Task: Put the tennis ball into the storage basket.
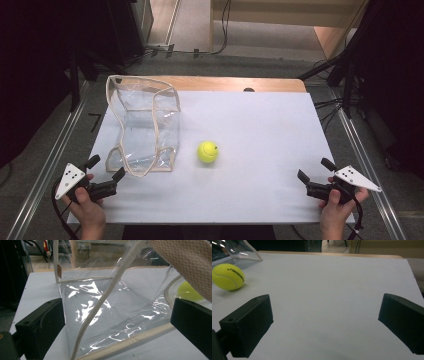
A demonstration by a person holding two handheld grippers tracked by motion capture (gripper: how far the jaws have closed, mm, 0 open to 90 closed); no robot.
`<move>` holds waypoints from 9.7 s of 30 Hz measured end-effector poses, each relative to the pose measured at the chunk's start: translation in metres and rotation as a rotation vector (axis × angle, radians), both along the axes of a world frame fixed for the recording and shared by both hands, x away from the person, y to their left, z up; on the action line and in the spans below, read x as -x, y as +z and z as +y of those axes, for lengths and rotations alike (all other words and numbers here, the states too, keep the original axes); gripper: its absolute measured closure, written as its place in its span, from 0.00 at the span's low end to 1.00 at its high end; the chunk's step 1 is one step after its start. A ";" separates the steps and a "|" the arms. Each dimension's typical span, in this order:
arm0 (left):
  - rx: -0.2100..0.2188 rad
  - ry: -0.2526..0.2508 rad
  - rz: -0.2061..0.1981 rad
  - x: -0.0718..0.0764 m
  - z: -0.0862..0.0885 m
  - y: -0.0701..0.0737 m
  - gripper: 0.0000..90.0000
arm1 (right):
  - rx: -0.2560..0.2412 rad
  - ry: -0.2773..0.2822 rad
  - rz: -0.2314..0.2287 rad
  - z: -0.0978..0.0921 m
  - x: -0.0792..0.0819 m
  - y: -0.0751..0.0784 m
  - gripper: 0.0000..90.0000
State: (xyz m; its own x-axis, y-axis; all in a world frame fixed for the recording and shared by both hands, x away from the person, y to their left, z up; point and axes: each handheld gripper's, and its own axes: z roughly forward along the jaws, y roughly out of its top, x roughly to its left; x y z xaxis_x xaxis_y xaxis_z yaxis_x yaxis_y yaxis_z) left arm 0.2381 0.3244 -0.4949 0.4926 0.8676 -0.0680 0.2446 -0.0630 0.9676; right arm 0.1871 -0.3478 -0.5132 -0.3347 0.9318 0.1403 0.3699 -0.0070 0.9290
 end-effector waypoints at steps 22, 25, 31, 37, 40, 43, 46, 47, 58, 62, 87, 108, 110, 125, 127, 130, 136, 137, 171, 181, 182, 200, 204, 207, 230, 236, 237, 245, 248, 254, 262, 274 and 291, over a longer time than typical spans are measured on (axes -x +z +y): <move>-0.004 0.001 0.002 0.000 -0.002 0.000 0.00 | 0.046 0.015 -0.028 0.029 -0.006 0.020 0.00; -0.004 -0.001 0.001 -0.001 -0.002 0.000 0.00 | 0.057 0.038 -0.027 0.034 -0.007 0.024 0.00; -0.004 -0.001 0.001 -0.001 -0.002 0.000 0.00 | 0.048 0.096 -0.034 0.042 -0.010 0.030 0.00; -0.003 -0.001 0.002 -0.001 -0.001 0.000 0.00 | 0.049 0.122 -0.018 0.049 -0.016 0.035 0.00; -0.002 -0.001 0.002 -0.001 -0.001 0.000 0.00 | 0.038 0.142 -0.025 0.052 -0.018 0.036 0.00; 0.000 -0.001 0.001 -0.001 -0.001 0.000 0.00 | 0.027 0.153 -0.021 0.056 -0.021 0.037 0.00; 0.002 0.000 0.002 -0.001 0.000 0.000 0.00 | 0.027 0.165 -0.023 0.060 -0.025 0.039 0.00; 0.003 -0.001 0.002 -0.001 0.000 0.000 0.00 | 0.031 0.167 -0.024 0.061 -0.027 0.039 0.00; 0.004 -0.004 0.003 -0.001 0.000 0.000 0.00 | 0.060 0.203 0.004 0.080 -0.042 0.043 0.00; -0.003 -0.004 0.003 -0.001 -0.001 0.000 0.00 | 0.062 0.233 0.011 0.088 -0.049 0.046 0.00; -0.012 -0.010 0.005 -0.001 -0.002 0.000 0.00 | 0.094 0.395 0.075 0.141 -0.093 0.061 0.00; -0.008 -0.016 0.003 -0.001 -0.002 0.001 0.00 | 0.140 0.456 0.120 0.180 -0.116 0.067 0.00; -0.007 -0.016 0.000 -0.001 -0.002 0.001 0.00 | 0.155 0.464 0.129 0.184 -0.118 0.068 0.00; -0.014 -0.020 0.000 -0.002 -0.002 0.001 0.00 | 0.189 0.556 0.208 0.214 -0.134 0.066 0.00; -0.014 -0.020 0.000 -0.002 -0.002 0.001 0.00 | 0.198 0.560 0.224 0.219 -0.136 0.066 0.00; -0.014 -0.020 0.000 -0.002 -0.002 0.001 0.00 | 0.212 0.571 0.241 0.224 -0.138 0.066 0.00; -0.014 -0.020 0.000 -0.002 -0.002 0.001 0.00 | 0.242 0.607 0.303 0.238 -0.144 0.060 0.00; -0.014 -0.020 0.000 -0.002 -0.002 0.001 0.00 | 0.242 0.607 0.303 0.238 -0.144 0.060 0.00; -0.024 -0.020 0.000 -0.002 -0.003 0.001 0.00 | 0.319 0.645 0.435 0.269 -0.160 0.028 0.05; -0.024 -0.021 0.001 -0.002 -0.003 0.001 0.00 | 0.351 0.624 0.438 0.273 -0.159 0.024 0.14; -0.023 -0.020 0.001 -0.002 -0.003 0.001 0.00 | 0.367 0.619 0.435 0.274 -0.159 0.023 0.15; -0.022 -0.020 0.002 -0.002 -0.003 0.001 0.00 | 0.385 0.614 0.440 0.271 -0.160 0.027 0.26; -0.022 -0.021 0.002 -0.002 -0.003 0.001 0.00 | 0.381 0.618 0.440 0.271 -0.159 0.029 0.26; -0.021 -0.020 0.002 -0.002 -0.003 0.001 0.00 | 0.377 0.621 0.440 0.271 -0.160 0.031 0.26; -0.022 -0.023 0.002 -0.002 -0.003 0.001 0.00 | 0.363 0.684 0.408 0.283 -0.163 0.065 0.26; -0.023 -0.024 0.002 -0.002 -0.003 0.001 0.00 | 0.363 0.700 0.404 0.287 -0.164 0.071 0.26; -0.023 -0.024 0.002 -0.002 -0.003 0.001 0.00 | 0.363 0.700 0.404 0.287 -0.164 0.071 0.26; -0.024 -0.026 0.002 -0.002 -0.003 0.001 0.00 | 0.349 0.712 0.394 0.292 -0.166 0.081 0.26; -0.023 -0.025 0.002 -0.002 -0.003 0.001 0.00 | 0.355 0.720 0.387 0.295 -0.167 0.084 0.26; -0.024 -0.025 0.002 -0.002 -0.003 0.001 0.00 | 0.353 0.732 0.380 0.299 -0.169 0.093 0.26; -0.023 -0.026 0.002 -0.002 -0.003 0.001 0.00 | 0.346 0.745 0.367 0.303 -0.170 0.103 0.26; -0.024 -0.026 0.002 -0.002 -0.003 0.001 0.00 | 0.335 0.772 0.353 0.310 -0.172 0.115 0.26; -0.020 -0.025 0.003 -0.002 -0.003 0.001 0.00 | 0.327 0.794 0.321 0.319 -0.175 0.140 0.26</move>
